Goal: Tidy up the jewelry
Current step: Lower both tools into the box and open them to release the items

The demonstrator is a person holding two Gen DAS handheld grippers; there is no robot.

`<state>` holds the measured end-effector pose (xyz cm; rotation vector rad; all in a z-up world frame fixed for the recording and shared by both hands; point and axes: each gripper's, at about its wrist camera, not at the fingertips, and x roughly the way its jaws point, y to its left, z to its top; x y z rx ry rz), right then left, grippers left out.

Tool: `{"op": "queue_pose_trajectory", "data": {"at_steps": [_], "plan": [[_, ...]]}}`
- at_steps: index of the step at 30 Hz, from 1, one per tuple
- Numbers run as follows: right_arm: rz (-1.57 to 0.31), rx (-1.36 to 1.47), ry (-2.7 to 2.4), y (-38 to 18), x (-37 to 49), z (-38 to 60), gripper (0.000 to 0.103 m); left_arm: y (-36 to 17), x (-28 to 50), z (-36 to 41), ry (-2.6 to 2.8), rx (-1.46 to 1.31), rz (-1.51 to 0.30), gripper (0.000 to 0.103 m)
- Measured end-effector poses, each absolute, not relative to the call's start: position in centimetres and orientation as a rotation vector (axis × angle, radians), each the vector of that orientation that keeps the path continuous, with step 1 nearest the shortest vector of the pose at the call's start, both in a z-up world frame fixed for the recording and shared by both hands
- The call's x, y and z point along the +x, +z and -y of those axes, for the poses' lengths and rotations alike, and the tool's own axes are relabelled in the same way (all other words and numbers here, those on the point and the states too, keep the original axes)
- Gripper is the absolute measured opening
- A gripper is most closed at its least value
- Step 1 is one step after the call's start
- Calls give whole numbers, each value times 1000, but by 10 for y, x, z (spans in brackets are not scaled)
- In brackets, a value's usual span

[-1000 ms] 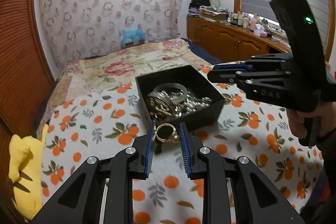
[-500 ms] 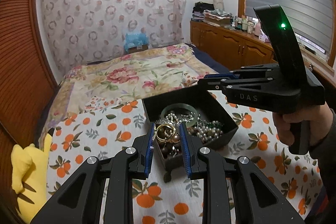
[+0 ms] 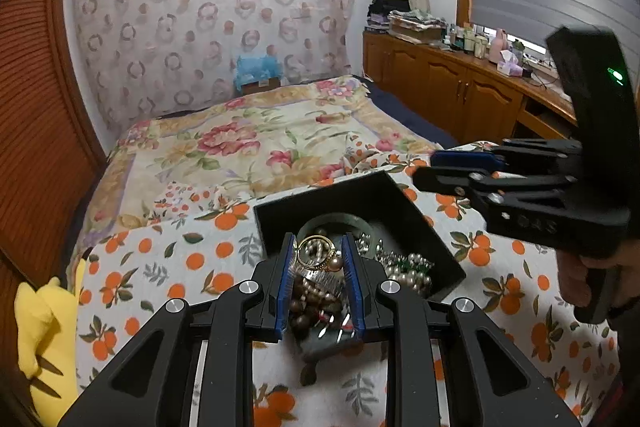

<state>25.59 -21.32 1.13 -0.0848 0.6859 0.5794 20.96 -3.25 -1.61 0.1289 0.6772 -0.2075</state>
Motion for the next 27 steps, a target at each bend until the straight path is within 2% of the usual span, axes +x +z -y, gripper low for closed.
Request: {"op": "queue_pose_trajectory", "data": {"at_steps": [21,23,25,27], "plan": [[-689,-73,494,-6,245,270,32,-30,261,75,-239,130,-737,22],[-685,-67,499,-6,243,270,32,-29,262,76,-239,130,-739,25],[-682,-65,500,-6,241,268,32,-29,261,75,-231,124,-733,45],[-681,-63,501,-7,240,266,32,-29,259,72,-227,109,-730,48]]}}
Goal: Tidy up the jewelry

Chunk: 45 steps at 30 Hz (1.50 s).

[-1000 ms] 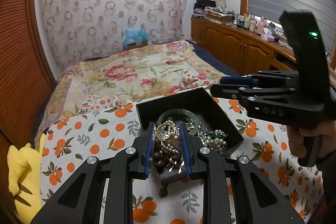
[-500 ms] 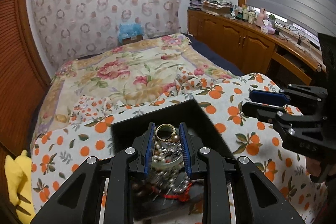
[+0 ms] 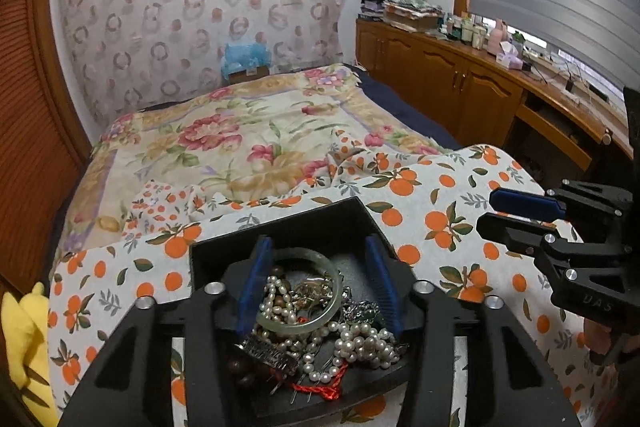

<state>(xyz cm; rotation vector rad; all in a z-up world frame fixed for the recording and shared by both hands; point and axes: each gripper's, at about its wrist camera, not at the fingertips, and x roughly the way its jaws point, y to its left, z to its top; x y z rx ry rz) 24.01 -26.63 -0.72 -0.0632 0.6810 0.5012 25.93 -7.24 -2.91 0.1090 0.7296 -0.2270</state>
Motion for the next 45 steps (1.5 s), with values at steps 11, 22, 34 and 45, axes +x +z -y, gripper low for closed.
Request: {"op": "queue_pose_trajectory", "data": {"at_steps": [11,22,34,45], "plan": [[-675,-54,495,-10,231,251,38,-32,223,36,-155,82,-690,85],[-641,-42,417,-9,215,242,94,-31,184,10,-111,34,-645,95],[-583,6,375,7,178,245,100,-23,147,-8,-60,8,-619,95],[-480,10,359,36,123,249,100,-1,99,-12,-33,0,-545,95]]}}
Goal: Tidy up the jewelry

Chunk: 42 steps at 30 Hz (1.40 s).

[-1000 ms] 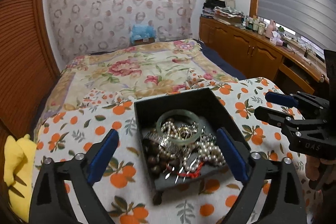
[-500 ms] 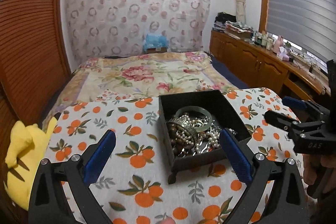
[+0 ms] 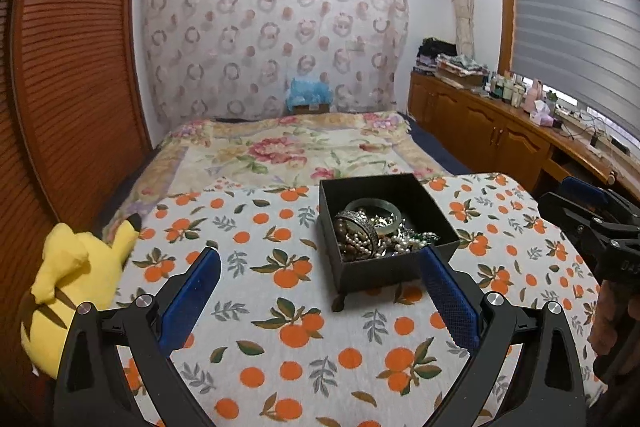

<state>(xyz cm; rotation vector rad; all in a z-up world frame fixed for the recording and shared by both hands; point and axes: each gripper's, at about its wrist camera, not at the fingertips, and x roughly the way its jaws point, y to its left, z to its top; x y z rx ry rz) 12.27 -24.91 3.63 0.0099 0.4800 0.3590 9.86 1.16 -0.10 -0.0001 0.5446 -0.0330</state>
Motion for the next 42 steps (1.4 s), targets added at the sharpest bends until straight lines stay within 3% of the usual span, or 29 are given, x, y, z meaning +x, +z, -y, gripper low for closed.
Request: {"op": "queue_pose_trajectory", "data": {"at_steps": [42], "plan": [[-447,36,316,43,93,262,100,14,65,-12,-9,-11,-514,95]]}}
